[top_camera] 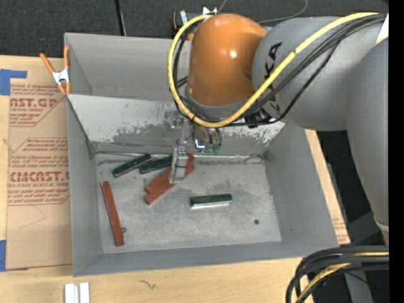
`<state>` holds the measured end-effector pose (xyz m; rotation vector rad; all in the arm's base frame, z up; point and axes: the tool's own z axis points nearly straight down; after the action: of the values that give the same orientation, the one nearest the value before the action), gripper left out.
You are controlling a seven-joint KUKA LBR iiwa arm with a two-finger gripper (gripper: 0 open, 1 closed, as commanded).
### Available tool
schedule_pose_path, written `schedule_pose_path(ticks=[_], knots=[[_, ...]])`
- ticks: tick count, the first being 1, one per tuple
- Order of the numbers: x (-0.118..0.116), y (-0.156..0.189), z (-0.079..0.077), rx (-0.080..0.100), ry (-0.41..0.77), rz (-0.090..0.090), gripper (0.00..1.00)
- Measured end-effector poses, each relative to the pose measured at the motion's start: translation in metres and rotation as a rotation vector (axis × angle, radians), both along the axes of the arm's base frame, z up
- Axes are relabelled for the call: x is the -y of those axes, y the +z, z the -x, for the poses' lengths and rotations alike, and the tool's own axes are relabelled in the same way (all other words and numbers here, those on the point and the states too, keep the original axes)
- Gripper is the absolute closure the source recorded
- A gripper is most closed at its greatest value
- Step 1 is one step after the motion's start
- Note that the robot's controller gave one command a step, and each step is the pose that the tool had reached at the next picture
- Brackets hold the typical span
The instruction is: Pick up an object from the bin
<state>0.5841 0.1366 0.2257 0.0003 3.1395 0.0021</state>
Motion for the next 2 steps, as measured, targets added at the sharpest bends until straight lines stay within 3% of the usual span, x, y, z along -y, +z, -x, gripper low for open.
schedule_pose_path(ticks=[1, 2], knots=[[-0.0139, -0.1488, -0.0072, -0.003, 0.379, 0.001, 0.00], [-0.0138, -0.1456, -0.0086, 0.001, 0.377, 0.000, 1.00]])
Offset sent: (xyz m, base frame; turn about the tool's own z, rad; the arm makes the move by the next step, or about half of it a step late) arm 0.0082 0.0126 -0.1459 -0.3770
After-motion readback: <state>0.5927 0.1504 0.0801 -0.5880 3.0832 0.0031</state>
